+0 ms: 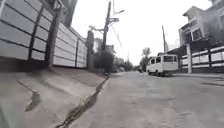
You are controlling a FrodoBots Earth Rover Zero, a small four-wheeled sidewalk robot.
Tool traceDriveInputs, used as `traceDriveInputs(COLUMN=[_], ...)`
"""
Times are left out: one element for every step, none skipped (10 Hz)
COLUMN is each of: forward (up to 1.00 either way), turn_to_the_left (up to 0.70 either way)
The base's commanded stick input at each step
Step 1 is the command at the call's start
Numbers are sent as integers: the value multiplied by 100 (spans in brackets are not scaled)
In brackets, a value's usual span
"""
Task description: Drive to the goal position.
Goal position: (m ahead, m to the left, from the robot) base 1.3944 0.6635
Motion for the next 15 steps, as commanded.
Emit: traceDriveInputs(forward=[70,70,70,70,70,70,70,70,70,70,70,70,70,70,70], turn_to_the_left=[-17,-2,0,0,-2,-23,-30,-16,-2,-10,-32,-34,-29,-23,0])
